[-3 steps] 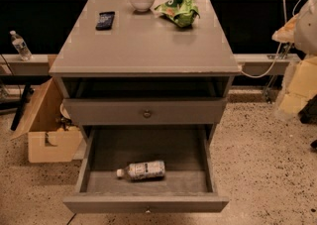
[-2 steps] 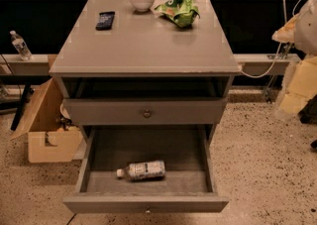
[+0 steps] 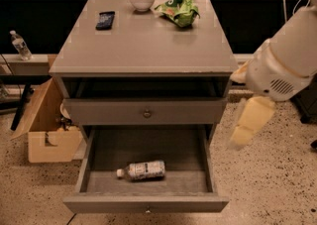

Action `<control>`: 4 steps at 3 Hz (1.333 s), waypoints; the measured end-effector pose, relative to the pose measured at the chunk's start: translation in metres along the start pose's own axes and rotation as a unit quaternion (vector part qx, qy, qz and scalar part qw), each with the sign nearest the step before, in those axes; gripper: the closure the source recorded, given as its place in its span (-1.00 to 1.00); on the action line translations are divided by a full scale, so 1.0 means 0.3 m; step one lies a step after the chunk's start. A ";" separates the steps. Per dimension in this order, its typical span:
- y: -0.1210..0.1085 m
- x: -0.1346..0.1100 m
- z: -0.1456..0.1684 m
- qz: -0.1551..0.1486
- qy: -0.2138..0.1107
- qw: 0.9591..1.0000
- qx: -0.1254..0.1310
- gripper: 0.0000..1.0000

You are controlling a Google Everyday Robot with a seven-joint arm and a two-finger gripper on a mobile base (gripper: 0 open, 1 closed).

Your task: Pick blue plastic bottle from middle drawer and place on counter

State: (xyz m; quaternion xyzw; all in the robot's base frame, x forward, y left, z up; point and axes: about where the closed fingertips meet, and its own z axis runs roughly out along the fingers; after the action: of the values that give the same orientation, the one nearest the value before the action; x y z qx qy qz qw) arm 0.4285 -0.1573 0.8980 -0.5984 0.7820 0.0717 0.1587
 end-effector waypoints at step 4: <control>0.103 -0.134 0.484 -0.010 -0.083 0.993 -0.081 -1.00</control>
Offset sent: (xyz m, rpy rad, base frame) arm -0.0077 0.0417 -0.0425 0.0868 0.0701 0.0068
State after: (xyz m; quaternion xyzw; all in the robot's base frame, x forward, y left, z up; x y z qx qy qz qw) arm 0.4318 -0.0683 0.7725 -0.6087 0.7521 0.1823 0.1747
